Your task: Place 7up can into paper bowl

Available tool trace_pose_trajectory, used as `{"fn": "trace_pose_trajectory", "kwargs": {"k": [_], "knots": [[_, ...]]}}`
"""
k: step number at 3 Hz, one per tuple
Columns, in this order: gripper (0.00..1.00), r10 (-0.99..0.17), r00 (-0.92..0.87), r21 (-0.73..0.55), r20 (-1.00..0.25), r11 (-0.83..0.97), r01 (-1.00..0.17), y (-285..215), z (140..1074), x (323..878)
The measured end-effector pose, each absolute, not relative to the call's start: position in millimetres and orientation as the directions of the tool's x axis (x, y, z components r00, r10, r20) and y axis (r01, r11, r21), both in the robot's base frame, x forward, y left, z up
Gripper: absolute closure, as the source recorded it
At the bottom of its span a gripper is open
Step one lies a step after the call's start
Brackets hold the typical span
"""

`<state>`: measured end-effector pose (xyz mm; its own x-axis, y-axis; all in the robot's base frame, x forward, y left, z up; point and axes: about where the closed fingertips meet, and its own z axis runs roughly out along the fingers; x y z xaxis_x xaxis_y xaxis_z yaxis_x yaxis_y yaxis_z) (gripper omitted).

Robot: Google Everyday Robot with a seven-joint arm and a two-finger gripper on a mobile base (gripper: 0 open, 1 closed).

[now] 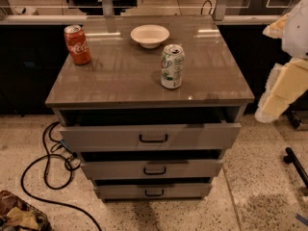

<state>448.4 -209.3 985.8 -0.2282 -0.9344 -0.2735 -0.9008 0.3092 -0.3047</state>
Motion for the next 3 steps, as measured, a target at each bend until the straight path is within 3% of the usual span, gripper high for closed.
{"fn": "trace_pose_trajectory", "kwargs": {"k": [2,3], "knots": [[0.0,-0.752,-0.175,-0.348,-0.635,0.481,-0.805,-196.1,970.8,488.4],[0.0,-0.656,-0.113,-0.361,-0.746,0.541,-0.759,-193.6,970.4,513.0]]}}
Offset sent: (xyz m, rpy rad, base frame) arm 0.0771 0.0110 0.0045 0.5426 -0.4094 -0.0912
